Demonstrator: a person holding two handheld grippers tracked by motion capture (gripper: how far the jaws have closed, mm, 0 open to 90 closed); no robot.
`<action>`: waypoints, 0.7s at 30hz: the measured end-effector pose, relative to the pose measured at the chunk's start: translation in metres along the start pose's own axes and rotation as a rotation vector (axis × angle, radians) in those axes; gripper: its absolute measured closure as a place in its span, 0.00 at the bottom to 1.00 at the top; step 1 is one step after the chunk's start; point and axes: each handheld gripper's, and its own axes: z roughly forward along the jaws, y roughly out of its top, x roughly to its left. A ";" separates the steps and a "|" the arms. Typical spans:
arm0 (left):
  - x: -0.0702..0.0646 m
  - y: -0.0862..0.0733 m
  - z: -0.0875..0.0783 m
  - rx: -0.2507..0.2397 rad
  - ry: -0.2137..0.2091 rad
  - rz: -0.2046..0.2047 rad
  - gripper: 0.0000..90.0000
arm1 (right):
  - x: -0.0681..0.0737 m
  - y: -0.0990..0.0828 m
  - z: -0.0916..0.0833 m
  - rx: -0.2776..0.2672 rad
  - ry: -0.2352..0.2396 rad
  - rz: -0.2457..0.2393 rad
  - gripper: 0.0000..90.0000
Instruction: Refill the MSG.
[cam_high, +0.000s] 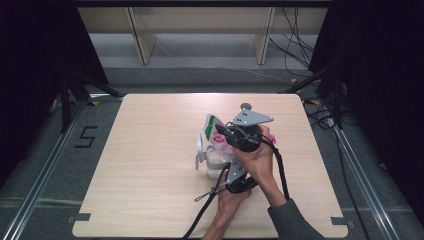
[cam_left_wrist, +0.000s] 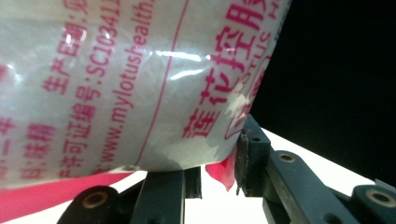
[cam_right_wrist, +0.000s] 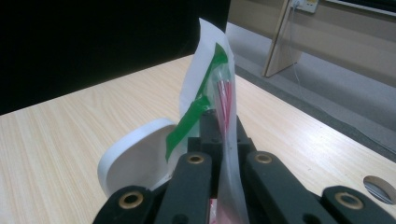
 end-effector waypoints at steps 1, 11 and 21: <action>0.000 0.000 0.000 0.000 0.001 0.002 0.82 | -0.001 0.001 0.000 0.005 0.010 -0.010 1.00; 0.000 0.001 -0.001 -0.006 0.004 0.003 0.82 | 0.003 0.001 0.002 0.012 0.001 -0.003 1.00; 0.001 0.001 -0.002 0.000 0.007 0.016 0.82 | 0.004 0.003 0.003 0.024 0.005 -0.004 1.00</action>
